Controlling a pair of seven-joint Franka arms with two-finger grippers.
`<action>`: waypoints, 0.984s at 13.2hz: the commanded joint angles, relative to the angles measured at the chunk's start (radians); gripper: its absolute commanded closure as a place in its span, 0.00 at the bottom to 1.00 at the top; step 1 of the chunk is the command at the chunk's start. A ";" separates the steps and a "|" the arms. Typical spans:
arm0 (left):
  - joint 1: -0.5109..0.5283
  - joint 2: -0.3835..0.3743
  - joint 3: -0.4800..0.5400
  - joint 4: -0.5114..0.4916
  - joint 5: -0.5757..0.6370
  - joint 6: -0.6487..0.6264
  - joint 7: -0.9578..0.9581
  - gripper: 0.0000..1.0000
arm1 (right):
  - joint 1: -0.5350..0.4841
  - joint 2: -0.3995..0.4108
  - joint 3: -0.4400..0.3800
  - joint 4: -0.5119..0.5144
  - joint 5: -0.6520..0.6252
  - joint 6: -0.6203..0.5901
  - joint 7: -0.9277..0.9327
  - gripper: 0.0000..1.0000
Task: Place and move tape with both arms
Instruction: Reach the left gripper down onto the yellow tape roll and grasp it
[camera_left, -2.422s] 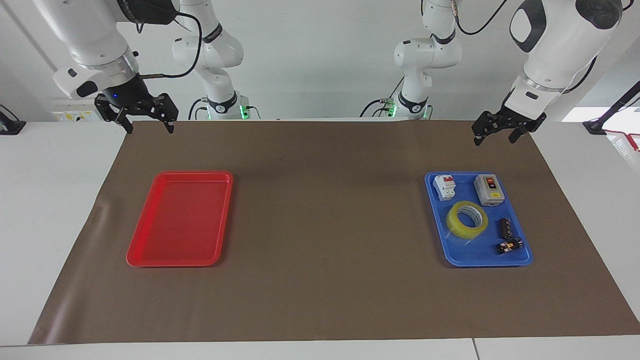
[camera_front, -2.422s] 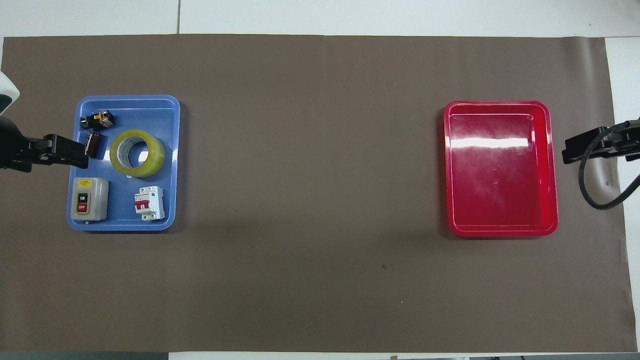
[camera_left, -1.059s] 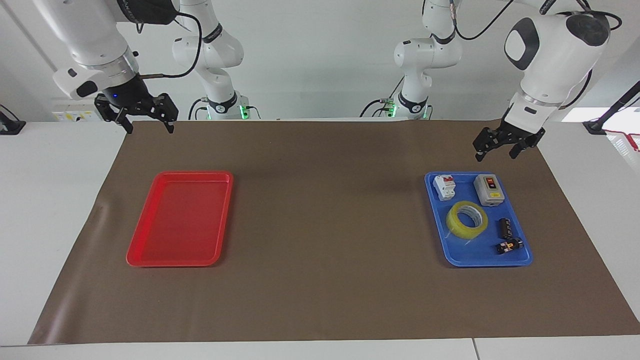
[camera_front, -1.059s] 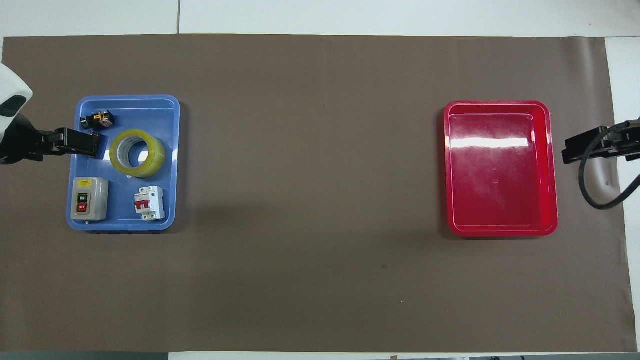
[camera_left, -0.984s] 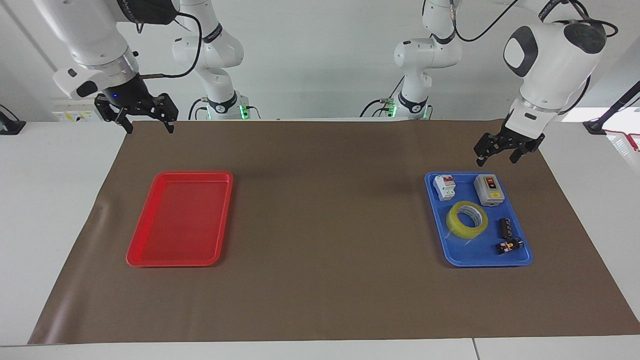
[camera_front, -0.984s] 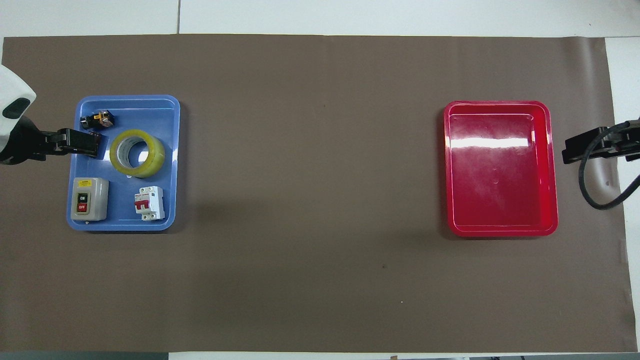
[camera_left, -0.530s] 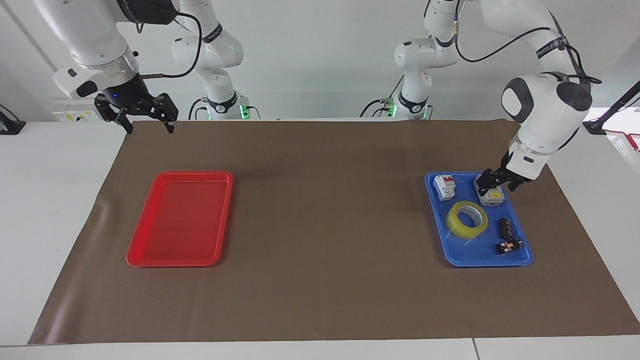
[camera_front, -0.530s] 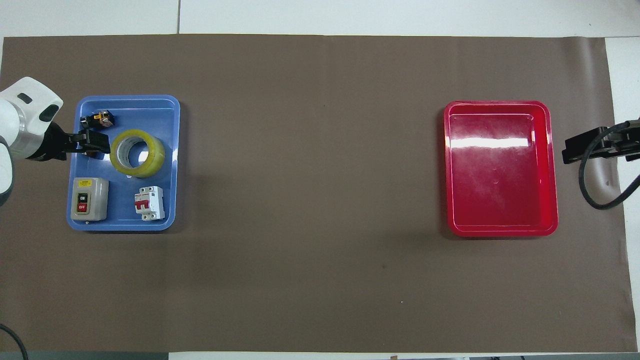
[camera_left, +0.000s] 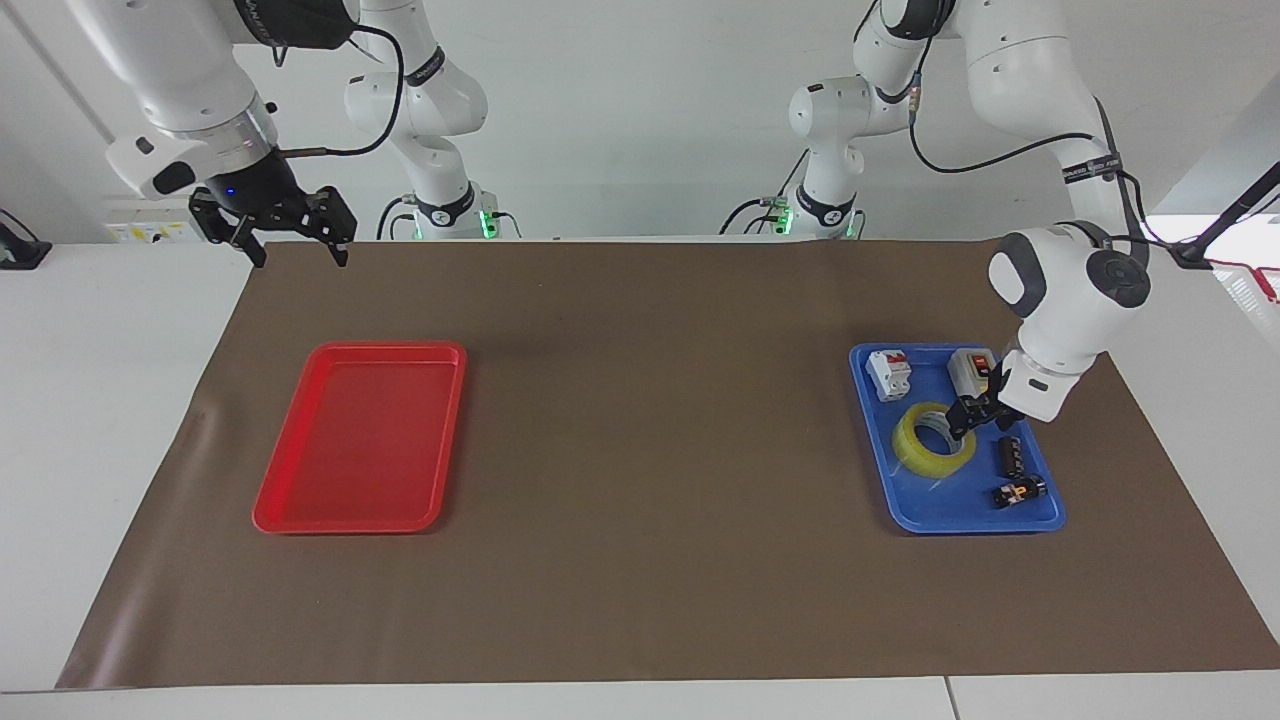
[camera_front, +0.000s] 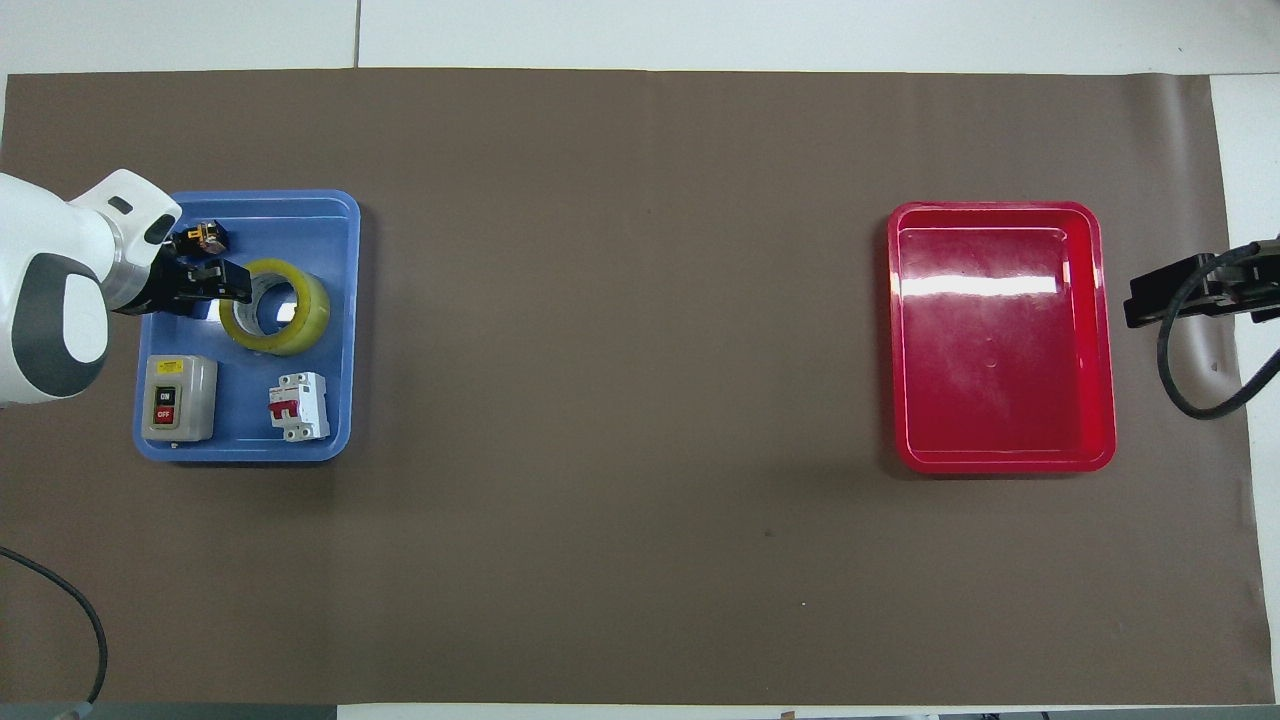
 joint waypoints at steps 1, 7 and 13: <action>-0.001 0.004 -0.001 -0.020 0.021 0.034 -0.014 0.19 | -0.011 0.006 0.003 0.008 0.013 0.006 -0.017 0.00; -0.016 0.002 -0.001 -0.086 0.021 0.089 -0.059 0.83 | -0.011 0.004 0.003 0.008 0.013 0.006 -0.017 0.00; -0.056 0.038 -0.002 0.182 0.018 -0.241 -0.105 1.00 | -0.011 0.004 0.003 0.008 0.013 0.006 -0.017 0.00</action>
